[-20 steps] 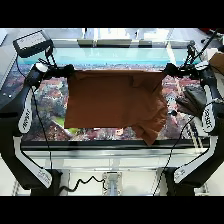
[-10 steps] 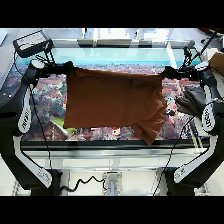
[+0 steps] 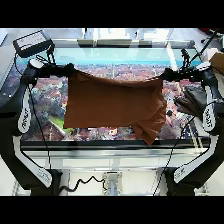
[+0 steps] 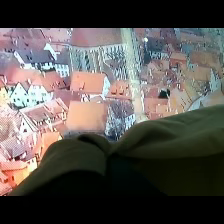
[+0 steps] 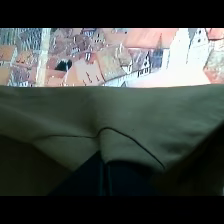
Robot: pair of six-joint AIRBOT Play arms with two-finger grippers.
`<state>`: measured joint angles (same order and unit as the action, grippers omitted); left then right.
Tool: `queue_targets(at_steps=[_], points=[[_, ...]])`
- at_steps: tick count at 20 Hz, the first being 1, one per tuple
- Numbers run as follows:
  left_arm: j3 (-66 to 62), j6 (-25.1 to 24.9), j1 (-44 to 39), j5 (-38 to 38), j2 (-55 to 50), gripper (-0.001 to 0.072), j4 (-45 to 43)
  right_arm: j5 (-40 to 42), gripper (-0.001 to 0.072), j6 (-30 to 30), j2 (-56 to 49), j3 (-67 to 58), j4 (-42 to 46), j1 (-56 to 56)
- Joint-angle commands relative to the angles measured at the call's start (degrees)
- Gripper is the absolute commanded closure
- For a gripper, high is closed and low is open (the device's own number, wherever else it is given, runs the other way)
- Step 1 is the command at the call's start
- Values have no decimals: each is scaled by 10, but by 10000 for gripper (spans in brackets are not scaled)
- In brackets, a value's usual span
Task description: Fold the shirts.
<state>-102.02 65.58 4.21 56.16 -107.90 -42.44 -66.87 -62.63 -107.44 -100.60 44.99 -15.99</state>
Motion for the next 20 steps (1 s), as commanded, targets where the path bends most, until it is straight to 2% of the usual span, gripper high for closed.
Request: queue_targets(at_steps=[1,4,7,10,16,17,18,19,20], points=[[-1,0,13,85,0,697,-15,-82,686,1,0,0,2,-17],[-1,5,26,146,0,696,-49,-137,686,-18,0,0,13,-42],[0,13,26,203,-2,696,-101,-197,686,-46,0,0,64,-49],[0,13,24,247,-6,695,-101,-247,685,-47,0,1,85,-46],[2,39,22,321,-23,692,-102,-287,678,-70,0,1,82,-46],[2,39,22,325,-23,691,-103,-289,657,-70,0,1,82,-46],[2,39,22,325,-23,689,-106,-288,603,-70,0,1,82,-46],[2,39,22,323,-23,669,-108,-286,489,-70,0,1,82,-46],[2,39,22,317,-23,555,-115,-283,391,-70,0,1,82,-46]])
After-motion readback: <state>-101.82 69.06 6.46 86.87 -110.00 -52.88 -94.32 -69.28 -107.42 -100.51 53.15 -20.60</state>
